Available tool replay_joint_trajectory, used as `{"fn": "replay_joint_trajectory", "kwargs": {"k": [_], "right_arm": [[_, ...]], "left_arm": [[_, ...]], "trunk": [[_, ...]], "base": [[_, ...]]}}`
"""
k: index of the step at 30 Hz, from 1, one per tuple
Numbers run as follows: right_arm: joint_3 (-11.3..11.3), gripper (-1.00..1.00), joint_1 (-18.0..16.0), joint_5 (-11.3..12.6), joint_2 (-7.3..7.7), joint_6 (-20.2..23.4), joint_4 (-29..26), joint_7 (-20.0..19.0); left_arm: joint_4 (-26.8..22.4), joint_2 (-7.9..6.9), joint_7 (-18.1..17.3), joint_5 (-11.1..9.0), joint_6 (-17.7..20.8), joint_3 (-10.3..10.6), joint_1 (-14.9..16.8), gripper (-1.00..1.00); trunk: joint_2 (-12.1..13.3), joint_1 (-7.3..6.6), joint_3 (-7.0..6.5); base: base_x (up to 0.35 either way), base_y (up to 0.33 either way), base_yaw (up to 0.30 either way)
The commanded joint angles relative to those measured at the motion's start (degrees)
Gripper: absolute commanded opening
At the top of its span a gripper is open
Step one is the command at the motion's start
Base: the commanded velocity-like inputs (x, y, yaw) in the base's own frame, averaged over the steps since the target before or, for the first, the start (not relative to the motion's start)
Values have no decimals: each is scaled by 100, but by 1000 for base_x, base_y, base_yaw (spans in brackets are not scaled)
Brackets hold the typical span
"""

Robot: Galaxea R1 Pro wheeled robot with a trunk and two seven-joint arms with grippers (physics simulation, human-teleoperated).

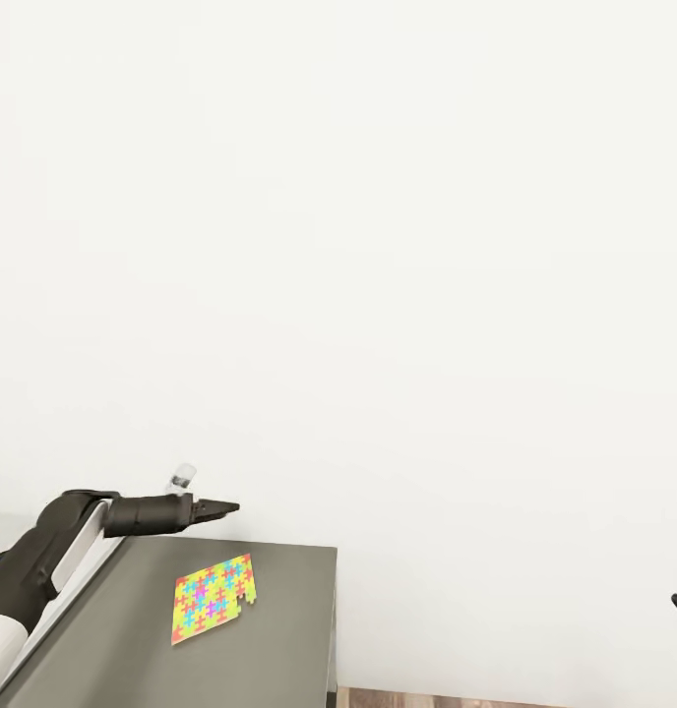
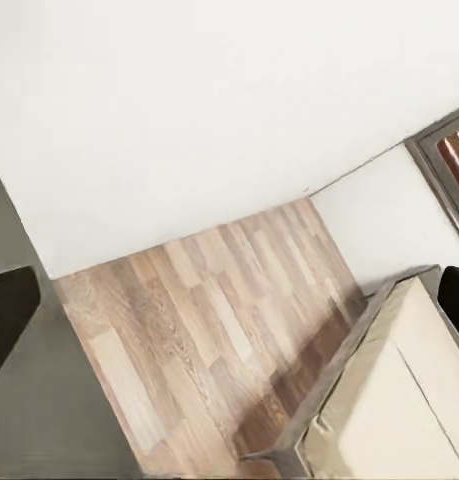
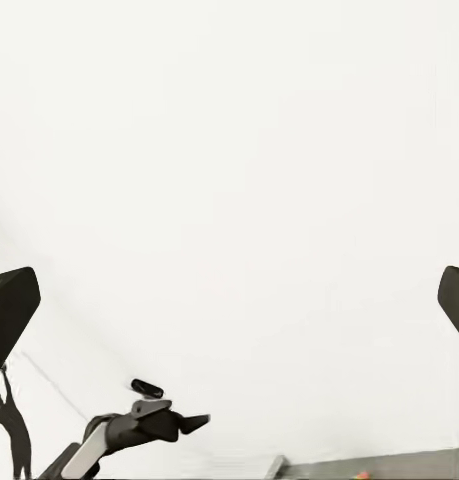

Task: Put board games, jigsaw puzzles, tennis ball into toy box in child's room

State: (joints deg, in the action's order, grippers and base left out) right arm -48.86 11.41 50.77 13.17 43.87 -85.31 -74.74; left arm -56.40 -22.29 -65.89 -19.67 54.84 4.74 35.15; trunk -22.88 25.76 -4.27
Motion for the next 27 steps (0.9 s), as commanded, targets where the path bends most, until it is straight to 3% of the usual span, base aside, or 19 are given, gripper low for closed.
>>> {"fn": "replay_joint_trajectory", "kwargs": {"k": [1,4,7,8,10,11,14,15,18,23,27], "right_arm": [[41,100,1,-17,2,52,-9,147],[327,100,-49,-169,-1,145,-29,700],[530,100,-111,-211,-4,193,-35,993],[651,100,-161,-227,-5,212,-40,1211],[754,100,-212,-236,-6,227,-42,1441],[837,100,-259,-241,-6,238,-44,1674],[931,100,-311,-251,-7,246,-57,2006],[979,100,-331,-254,-7,249,-80,2213],[1097,100,-361,-261,-7,246,-188,2687],[1303,100,-379,-355,9,246,-296,3110],[1615,100,-389,-544,12,229,-357,3411]], "left_arm": [[32,-4,195,-13,41,12,6,100],[117,17,1160,37,49,22,18,100],[158,88,1843,73,51,28,22,100],[201,168,2357,91,51,31,24,100],[261,259,2897,97,50,31,27,100],[333,345,3443,101,46,29,33,100],[445,466,4212,102,14,25,88,100],[525,546,4657,102,-9,22,157,100],[822,737,5461,103,-110,19,324,100],[1196,883,5846,114,-382,20,531,100],[1644,983,6053,129,-613,22,726,100]], "trunk": [[-4,2,1],[-4,2,1],[-4,2,1],[-4,2,1],[-4,2,1],[-4,2,1],[-4,2,1],[-4,2,1],[-4,2,1],[-4,2,1],[-4,2,1]], "base": [[0,0,0],[0,0,0],[0,0,0],[0,0,0],[0,0,0],[0,0,0],[0,0,0],[0,0,0],[0,0,0],[0,0,0],[0,0,0]]}}
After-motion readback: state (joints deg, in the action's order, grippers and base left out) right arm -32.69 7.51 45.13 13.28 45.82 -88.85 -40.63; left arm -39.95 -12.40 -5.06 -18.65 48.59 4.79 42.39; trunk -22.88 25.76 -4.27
